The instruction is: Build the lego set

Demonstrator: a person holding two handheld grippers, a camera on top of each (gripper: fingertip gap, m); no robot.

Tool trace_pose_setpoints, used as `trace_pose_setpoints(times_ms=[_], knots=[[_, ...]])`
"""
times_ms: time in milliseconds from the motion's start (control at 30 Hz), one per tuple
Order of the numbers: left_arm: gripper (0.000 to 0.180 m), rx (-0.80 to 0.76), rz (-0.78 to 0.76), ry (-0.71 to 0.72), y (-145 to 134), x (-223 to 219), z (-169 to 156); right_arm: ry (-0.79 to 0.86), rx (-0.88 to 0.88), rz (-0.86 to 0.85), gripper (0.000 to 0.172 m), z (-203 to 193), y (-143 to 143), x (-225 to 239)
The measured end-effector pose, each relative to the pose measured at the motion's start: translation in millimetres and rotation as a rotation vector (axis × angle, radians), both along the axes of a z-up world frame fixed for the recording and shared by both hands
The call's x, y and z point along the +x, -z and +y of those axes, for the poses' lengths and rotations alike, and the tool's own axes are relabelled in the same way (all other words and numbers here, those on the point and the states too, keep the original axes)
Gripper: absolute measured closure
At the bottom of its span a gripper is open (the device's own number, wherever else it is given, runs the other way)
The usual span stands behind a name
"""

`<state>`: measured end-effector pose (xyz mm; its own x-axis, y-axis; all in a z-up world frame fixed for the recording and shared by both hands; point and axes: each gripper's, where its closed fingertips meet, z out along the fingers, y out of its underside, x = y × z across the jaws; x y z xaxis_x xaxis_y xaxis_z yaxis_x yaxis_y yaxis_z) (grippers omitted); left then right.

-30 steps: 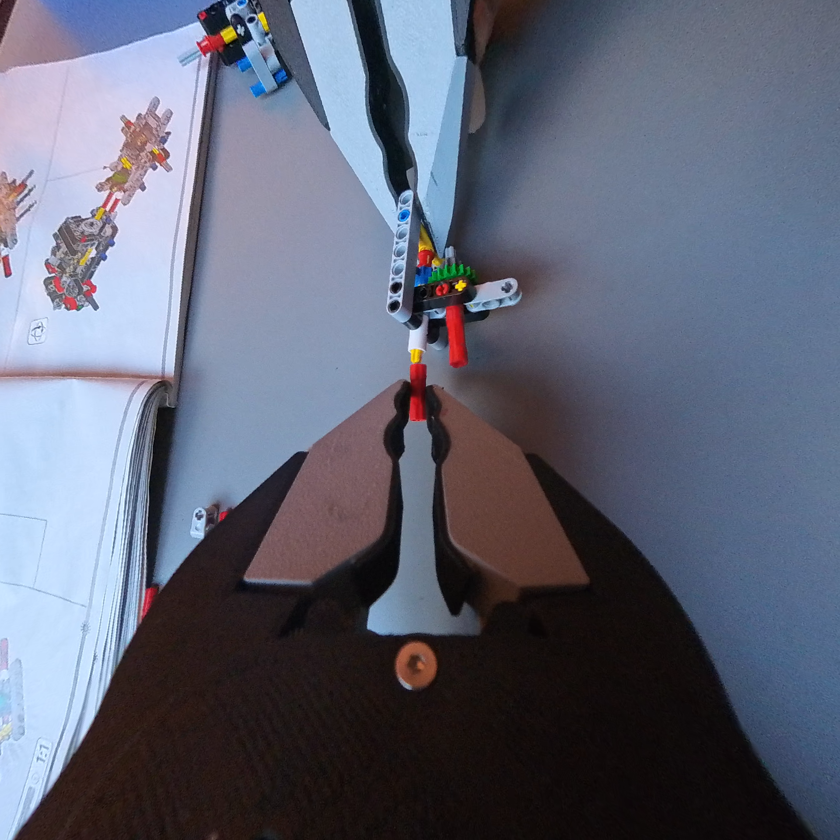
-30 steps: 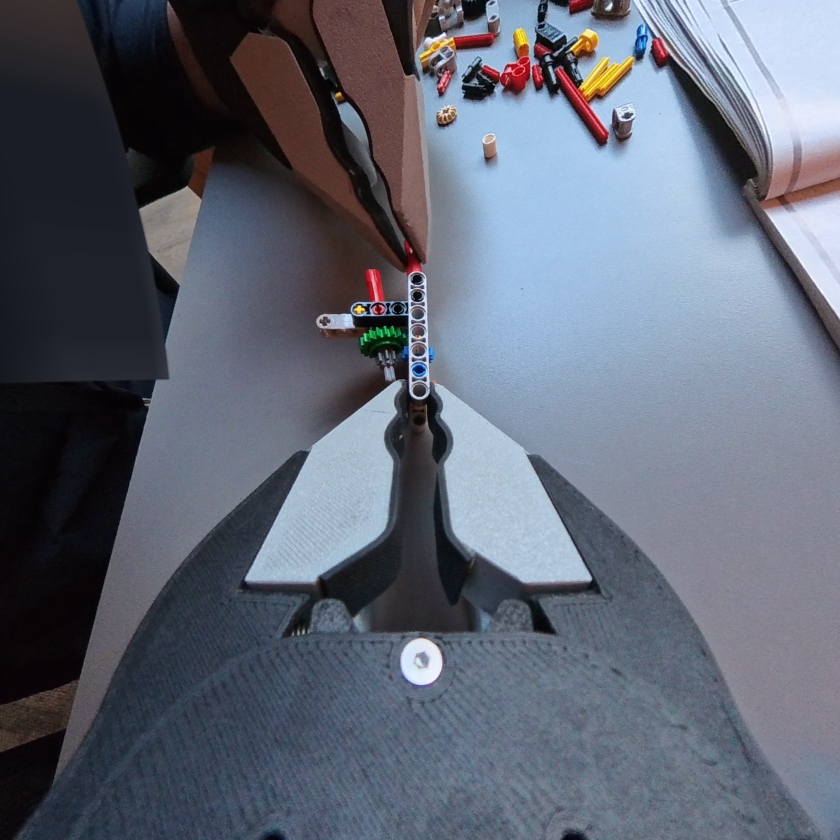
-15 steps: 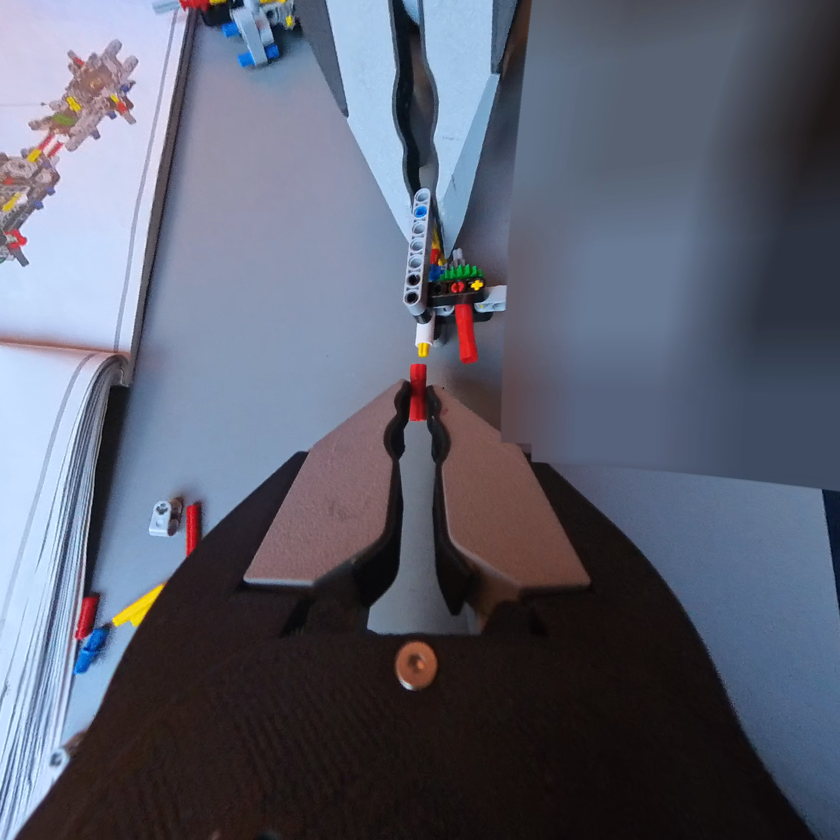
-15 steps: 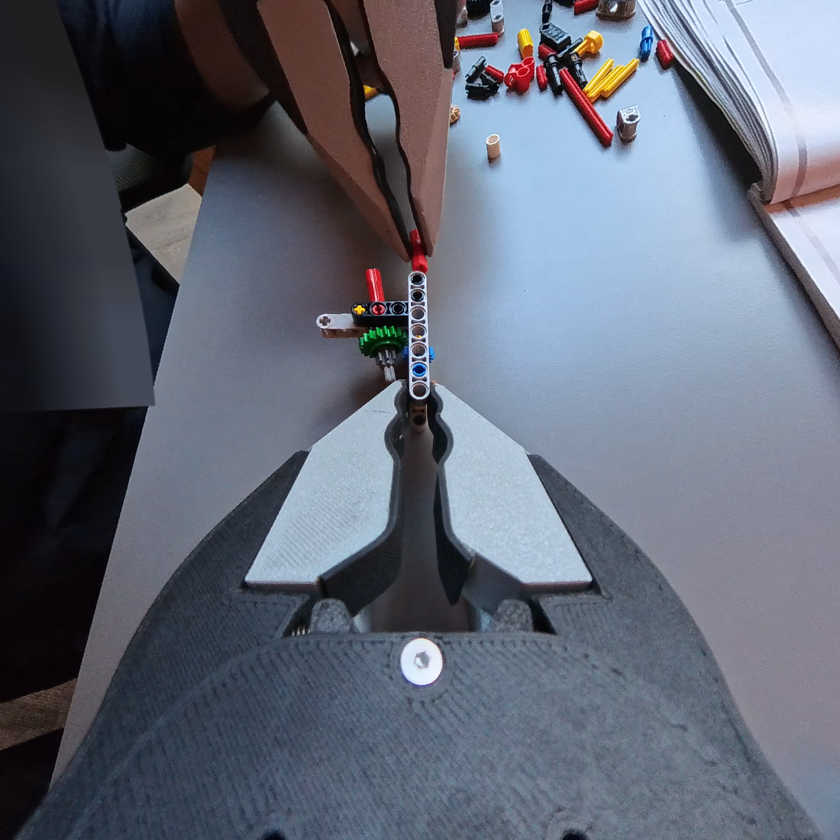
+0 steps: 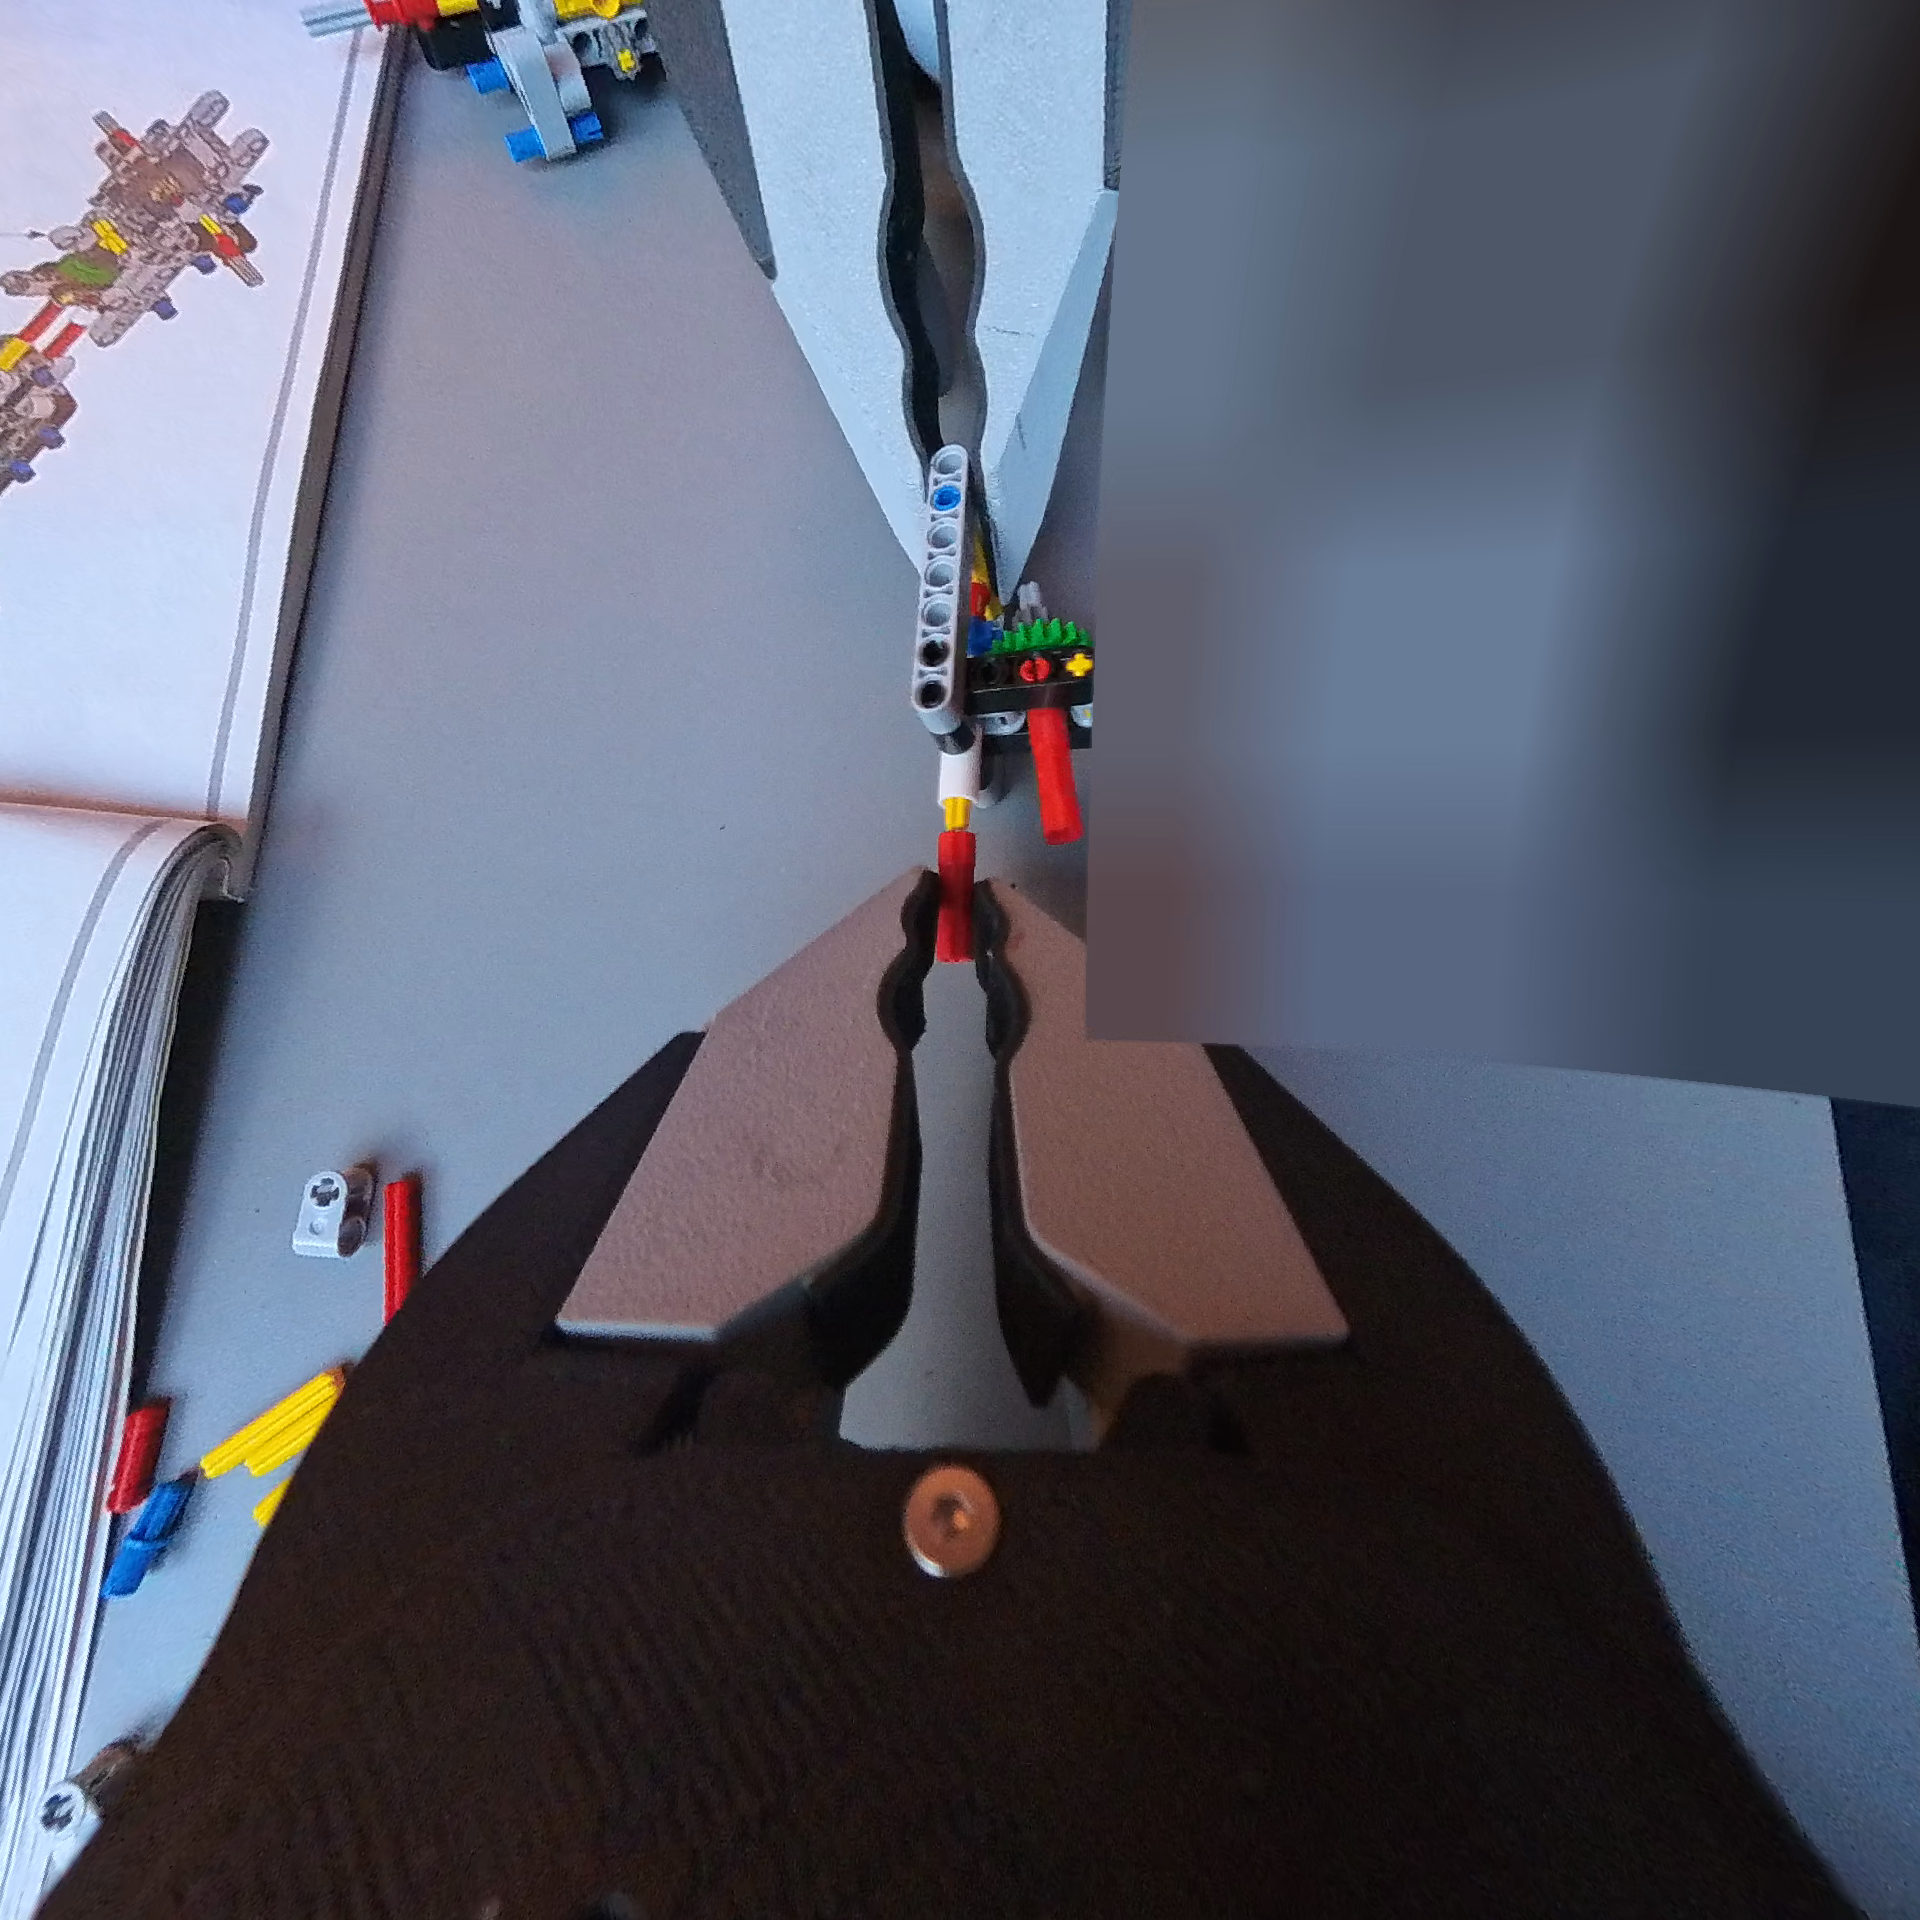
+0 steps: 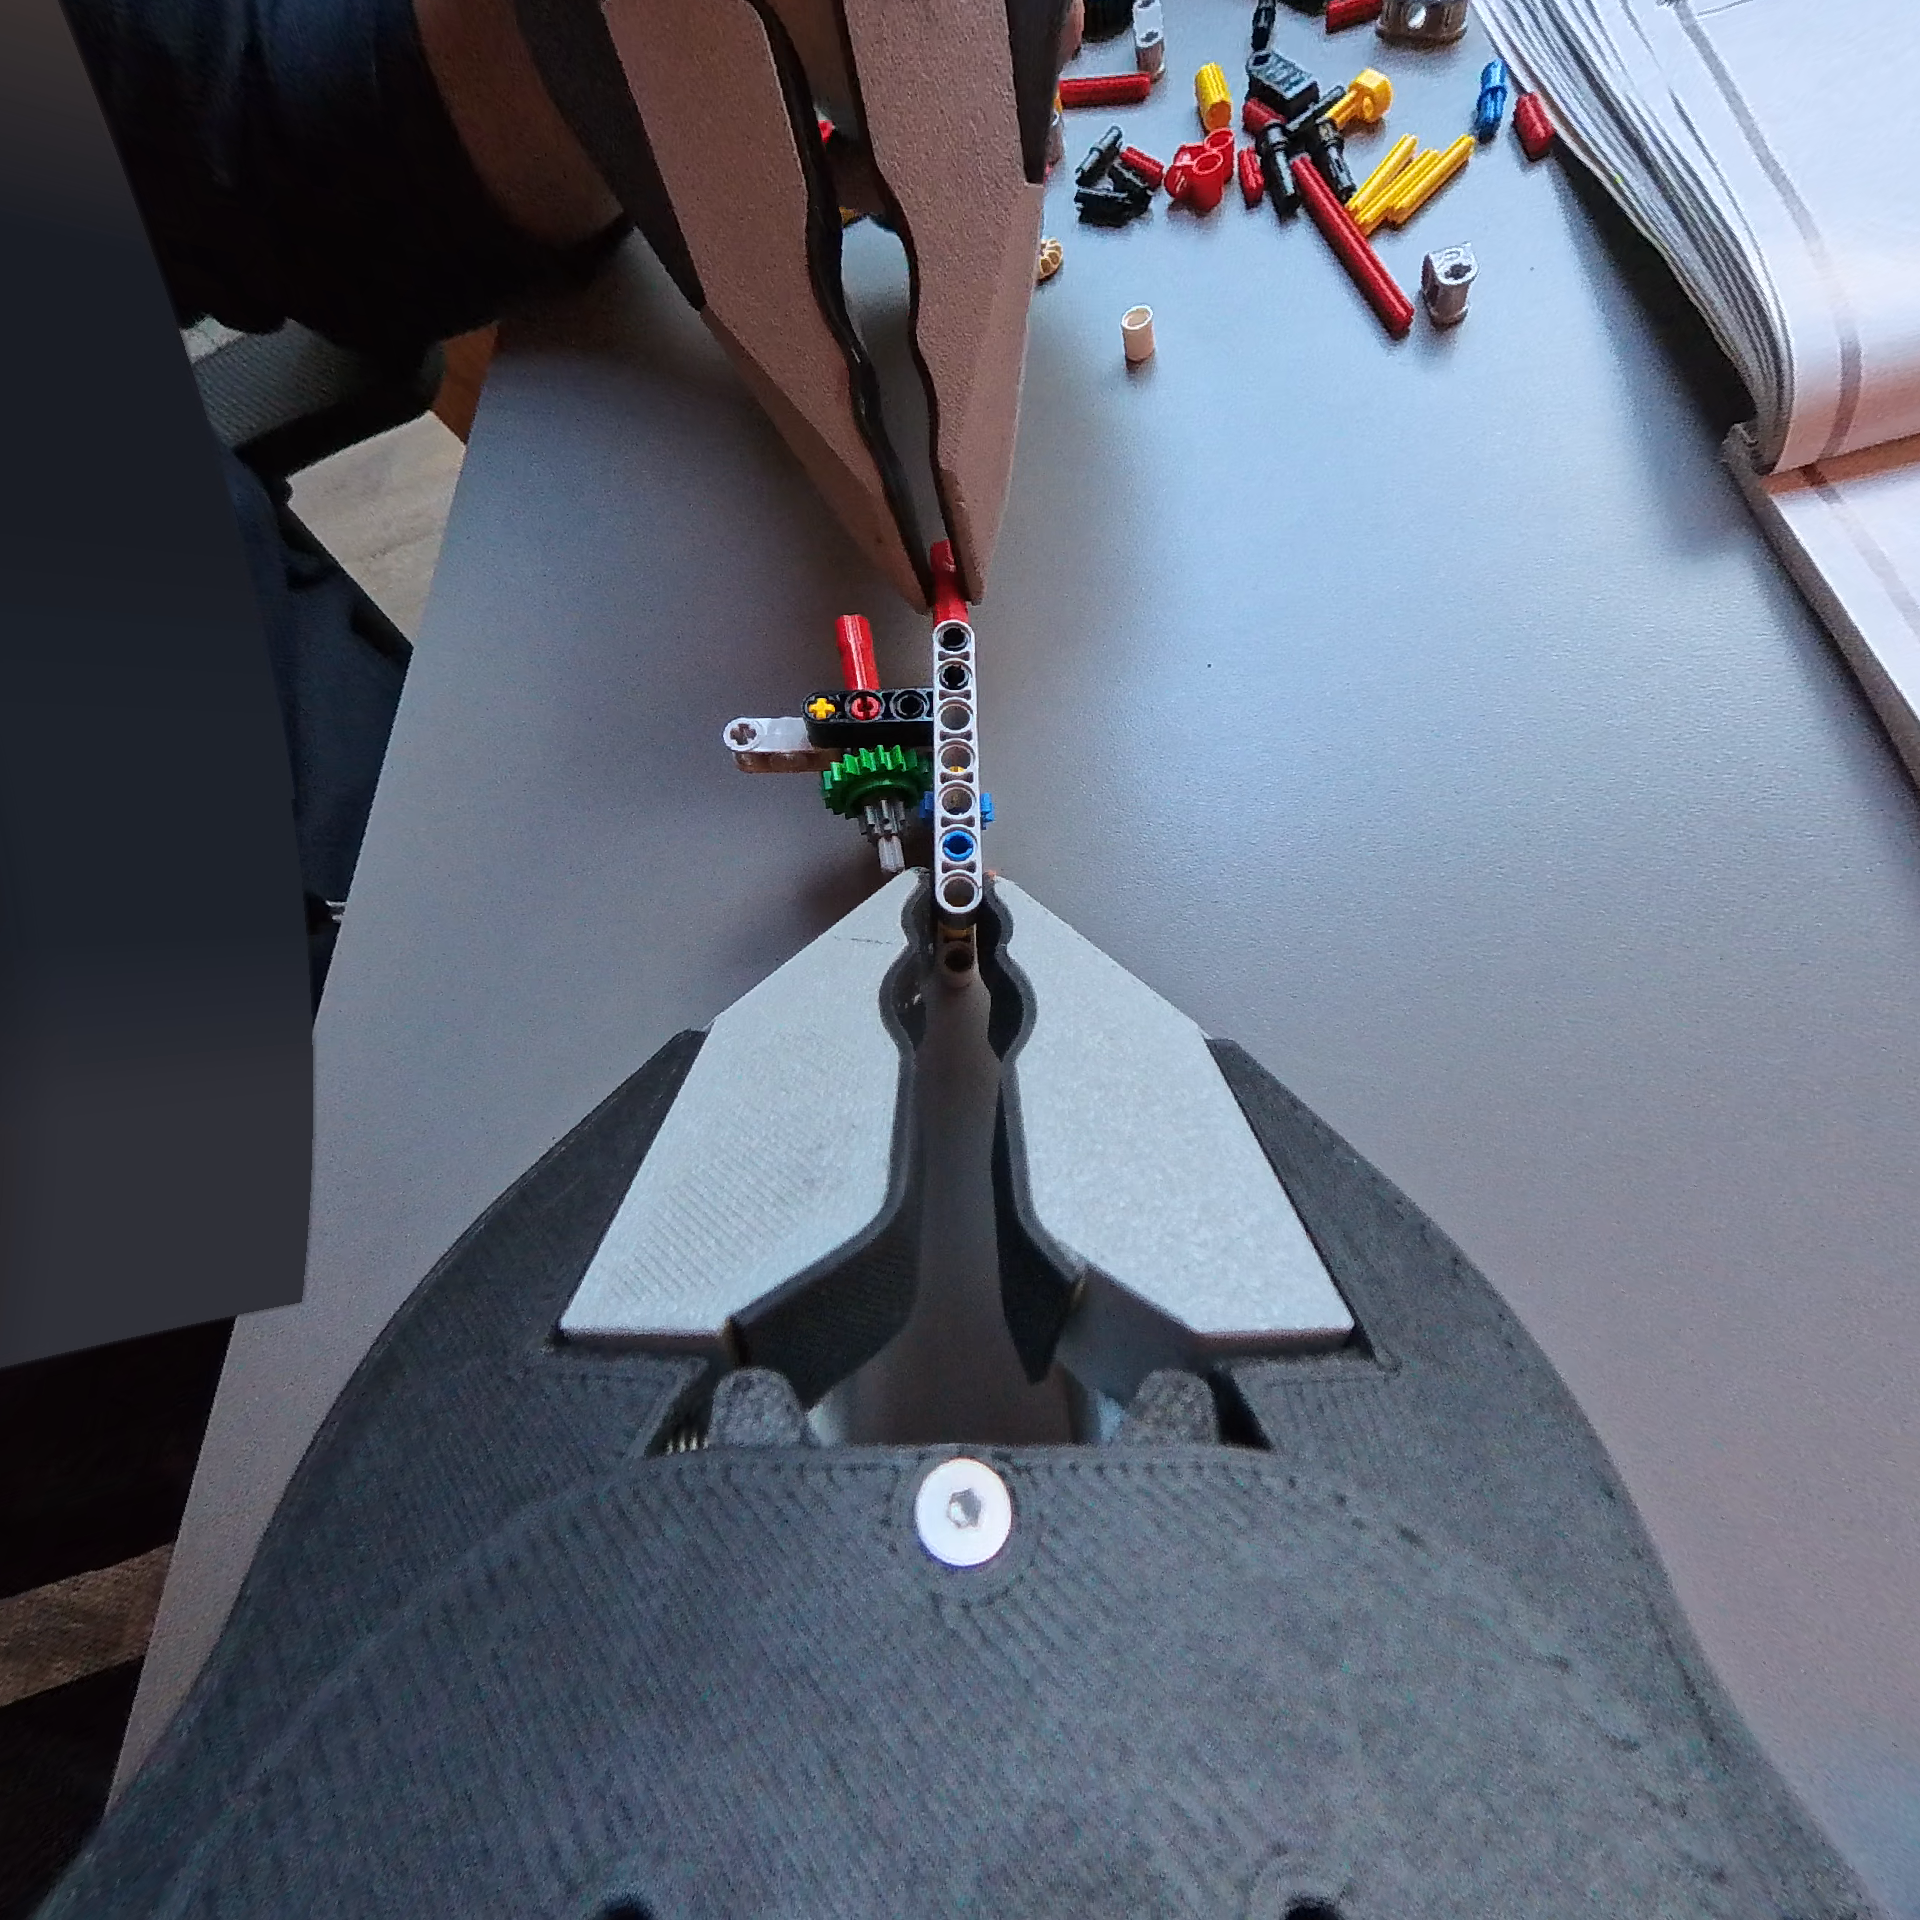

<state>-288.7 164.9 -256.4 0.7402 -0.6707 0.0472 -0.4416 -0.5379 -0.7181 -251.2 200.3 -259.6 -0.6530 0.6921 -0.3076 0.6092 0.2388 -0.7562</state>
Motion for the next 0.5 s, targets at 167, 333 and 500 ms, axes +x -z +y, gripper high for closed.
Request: trace_pose_setpoints(times_ms=[167,333,500], knots=[[0.178,-0.016,-0.012,-0.006,0.6,-0.1,-0.1,-0.001,-0.002,-0.002,0.168,-0.1,0.0,0.0],[0.178,-0.035,-0.025,-0.022,0.4,-1.0,0.1,-0.001,-0.003,-0.003,0.168,0.0,-0.1,0.0],[0.178,-0.050,-0.035,-0.027,-0.5,-0.9,-0.1,-0.001,-0.006,-0.005,0.168,0.0,-0.1,-0.2]])
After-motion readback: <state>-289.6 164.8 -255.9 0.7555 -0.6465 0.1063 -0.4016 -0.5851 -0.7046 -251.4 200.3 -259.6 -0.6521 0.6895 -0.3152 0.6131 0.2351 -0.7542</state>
